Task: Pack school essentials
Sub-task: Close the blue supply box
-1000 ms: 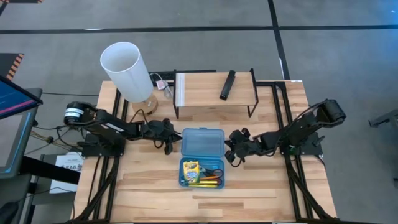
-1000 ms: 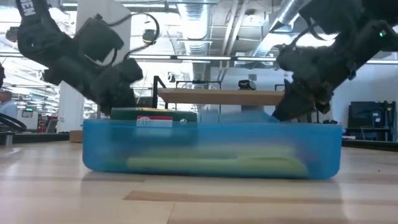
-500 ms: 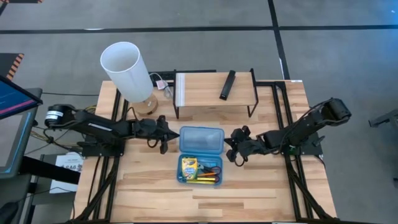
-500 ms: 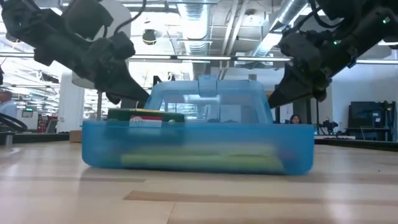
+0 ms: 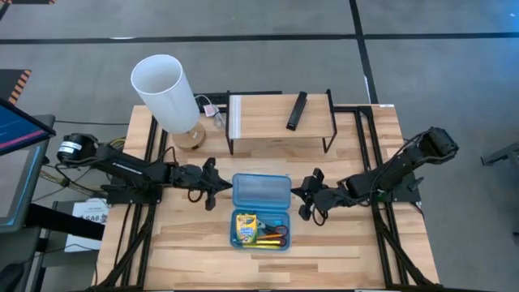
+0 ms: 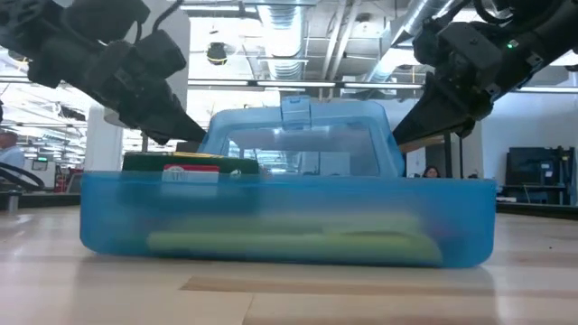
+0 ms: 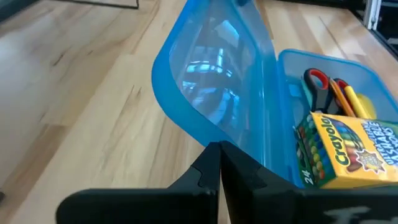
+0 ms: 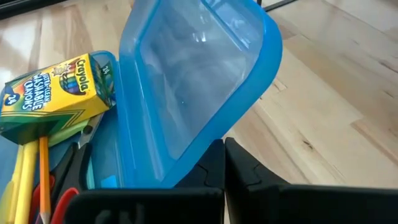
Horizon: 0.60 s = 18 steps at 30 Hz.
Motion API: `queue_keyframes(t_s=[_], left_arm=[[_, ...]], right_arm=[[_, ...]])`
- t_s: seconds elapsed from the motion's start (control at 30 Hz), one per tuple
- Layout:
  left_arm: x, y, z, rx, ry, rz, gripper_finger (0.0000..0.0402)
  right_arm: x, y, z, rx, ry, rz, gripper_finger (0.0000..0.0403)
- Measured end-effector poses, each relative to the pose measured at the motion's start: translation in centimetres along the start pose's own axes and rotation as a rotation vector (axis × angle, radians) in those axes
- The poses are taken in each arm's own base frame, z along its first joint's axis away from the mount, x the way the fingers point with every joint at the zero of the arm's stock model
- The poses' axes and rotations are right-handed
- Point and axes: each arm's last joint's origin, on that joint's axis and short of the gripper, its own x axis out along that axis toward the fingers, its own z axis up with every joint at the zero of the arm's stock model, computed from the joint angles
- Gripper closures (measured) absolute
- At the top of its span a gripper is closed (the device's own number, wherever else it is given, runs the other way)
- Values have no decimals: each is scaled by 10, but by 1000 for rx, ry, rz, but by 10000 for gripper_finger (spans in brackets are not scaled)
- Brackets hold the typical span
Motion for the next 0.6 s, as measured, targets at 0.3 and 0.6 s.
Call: queue_keyframes(t_s=[0.3, 0.6], left_arm=[[-5, -7, 6, 90, -50, 28, 401], [-14, -5, 15, 229, -98, 74, 402]], right_arm=[[0, -1, 1, 2, -29, -38, 393], [1, -2, 3, -34, -45, -50, 393]])
